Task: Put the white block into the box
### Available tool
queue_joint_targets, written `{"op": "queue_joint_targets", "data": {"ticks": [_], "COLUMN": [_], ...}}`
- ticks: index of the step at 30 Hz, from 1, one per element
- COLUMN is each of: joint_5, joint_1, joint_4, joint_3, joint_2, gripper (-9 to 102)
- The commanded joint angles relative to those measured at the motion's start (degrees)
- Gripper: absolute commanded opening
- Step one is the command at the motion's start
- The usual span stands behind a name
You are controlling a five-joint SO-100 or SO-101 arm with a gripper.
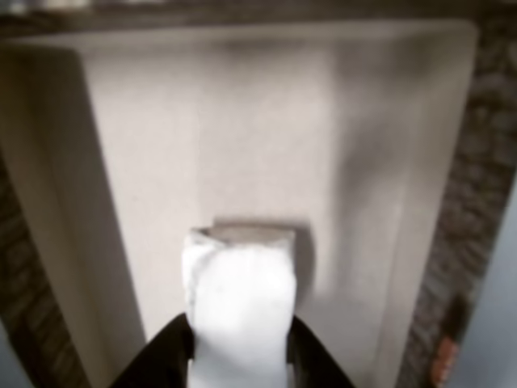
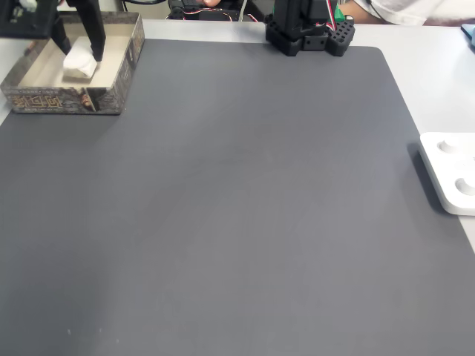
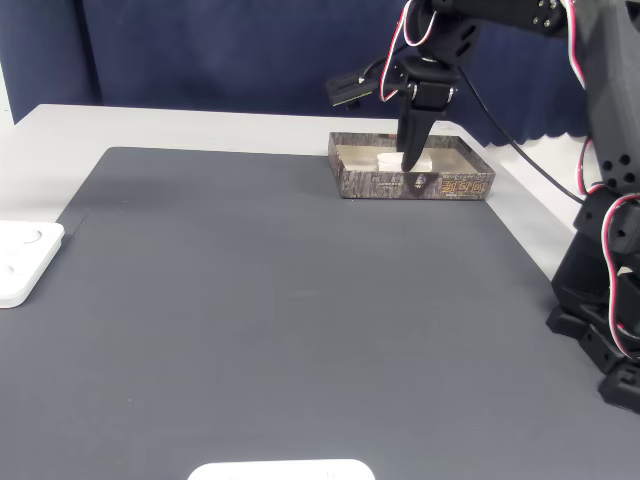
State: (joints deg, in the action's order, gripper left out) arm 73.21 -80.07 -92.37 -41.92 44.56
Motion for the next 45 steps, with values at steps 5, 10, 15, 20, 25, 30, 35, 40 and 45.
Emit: {"op": "queue_joint_targets", "data": {"ticks": [5, 10, 15, 20, 25, 30, 35, 40, 45], "joint_5": [-0.35, -0.79, -1.49, -1.14, -1.58, -2.37, -3.78, -6.33, -9.05], "joint_1": [-0.18, 0.0, 0.0, 0.0, 0.7, 1.76, 2.29, 3.6, 5.36], "joint_4": [1.14, 1.14, 1.41, 1.85, 1.67, 1.67, 1.41, 0.79, 1.49], "joint_3": [4.31, 4.39, 4.39, 5.45, 5.36, 4.31, 3.25, -1.58, -7.65], "joint_2": [0.97, 1.14, 2.02, 4.75, 7.82, 11.69, 15.47, 20.65, 26.89], "gripper": [24, 34, 37, 37, 36, 37, 37, 34, 31]}}
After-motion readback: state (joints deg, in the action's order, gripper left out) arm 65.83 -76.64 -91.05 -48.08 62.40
